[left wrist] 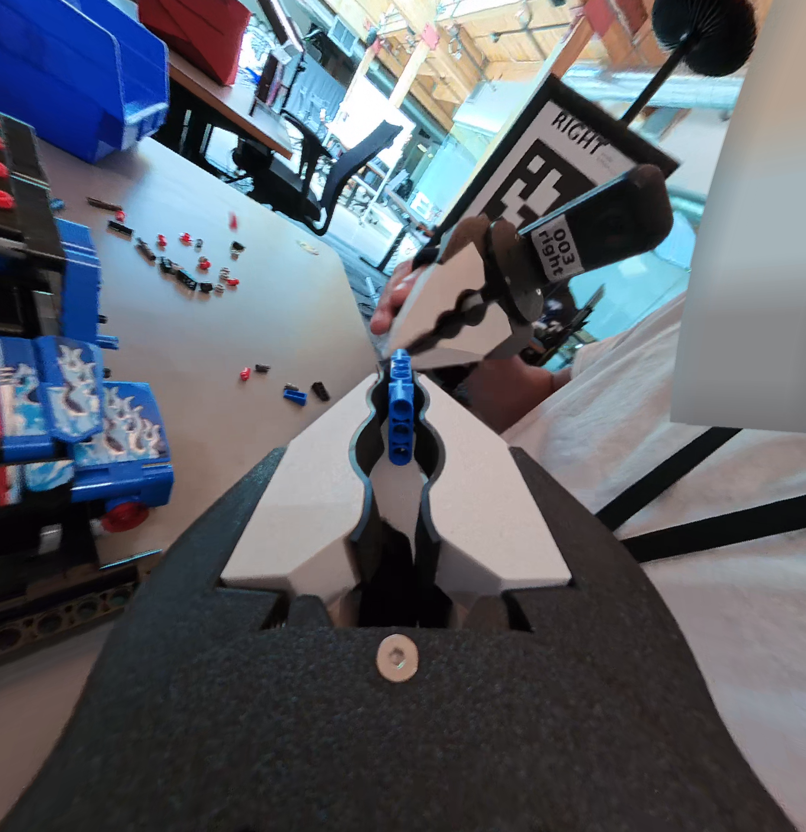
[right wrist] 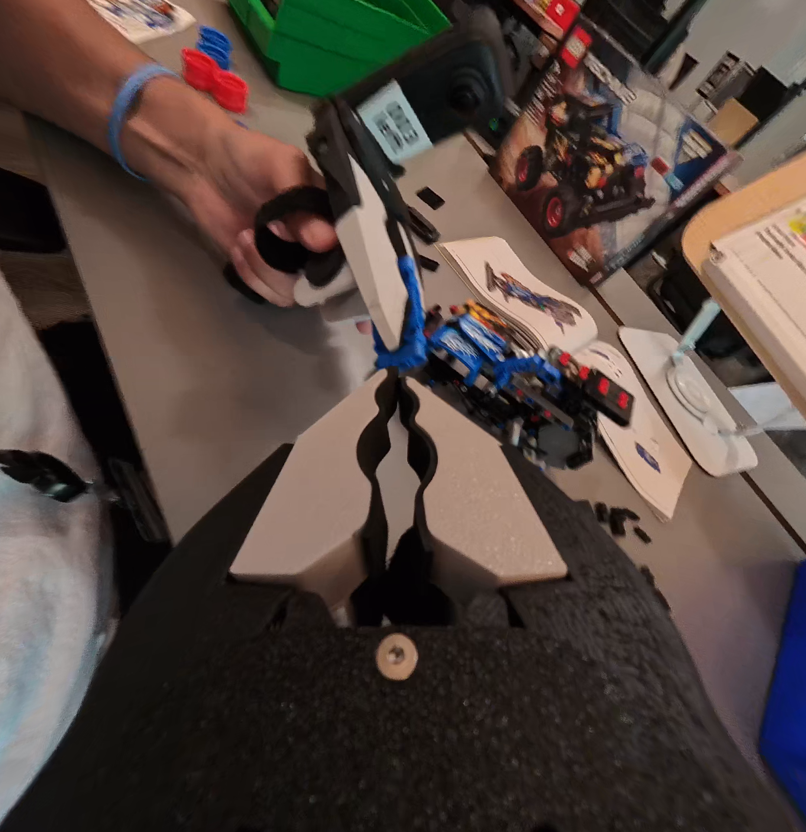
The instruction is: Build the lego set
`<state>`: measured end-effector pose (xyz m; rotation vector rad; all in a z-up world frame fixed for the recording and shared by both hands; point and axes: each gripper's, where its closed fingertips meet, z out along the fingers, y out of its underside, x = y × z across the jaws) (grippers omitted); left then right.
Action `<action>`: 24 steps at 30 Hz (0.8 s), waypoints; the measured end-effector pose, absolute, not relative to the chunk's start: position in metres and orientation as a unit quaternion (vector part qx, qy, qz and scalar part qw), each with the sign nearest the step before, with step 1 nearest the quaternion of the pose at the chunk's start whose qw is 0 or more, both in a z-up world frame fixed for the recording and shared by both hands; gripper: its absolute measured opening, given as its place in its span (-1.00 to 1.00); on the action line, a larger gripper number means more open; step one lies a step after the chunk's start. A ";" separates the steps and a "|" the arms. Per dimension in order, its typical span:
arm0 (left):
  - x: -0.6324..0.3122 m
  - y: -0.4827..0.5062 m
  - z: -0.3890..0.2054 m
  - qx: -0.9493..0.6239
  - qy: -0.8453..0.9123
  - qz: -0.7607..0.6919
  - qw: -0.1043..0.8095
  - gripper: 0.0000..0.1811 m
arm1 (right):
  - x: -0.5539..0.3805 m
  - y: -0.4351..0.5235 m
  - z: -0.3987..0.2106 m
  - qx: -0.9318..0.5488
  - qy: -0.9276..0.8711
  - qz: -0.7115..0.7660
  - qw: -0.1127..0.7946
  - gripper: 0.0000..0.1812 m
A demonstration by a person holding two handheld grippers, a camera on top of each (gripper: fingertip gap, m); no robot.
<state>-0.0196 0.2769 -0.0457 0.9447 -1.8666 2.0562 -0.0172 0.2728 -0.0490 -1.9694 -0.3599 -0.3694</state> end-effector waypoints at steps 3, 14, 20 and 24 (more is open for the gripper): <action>-0.012 0.281 -0.051 0.323 -0.657 0.679 0.050 -0.94 | 0.025 0.266 -0.053 -0.797 -0.076 -0.164 0.576 -1.00; -0.020 0.274 -0.099 0.286 -0.799 0.526 -0.057 -0.93 | 0.062 0.206 -0.048 -0.784 0.084 -0.026 0.614 -1.00; -0.015 0.280 -0.107 0.297 -0.809 0.502 -0.070 -0.93 | 0.101 0.181 -0.057 -0.772 0.163 0.007 0.614 -1.00; -0.018 0.281 -0.122 0.295 -0.834 0.460 -0.074 -0.93 | 0.108 0.178 -0.059 -0.764 0.165 -0.017 0.624 -1.00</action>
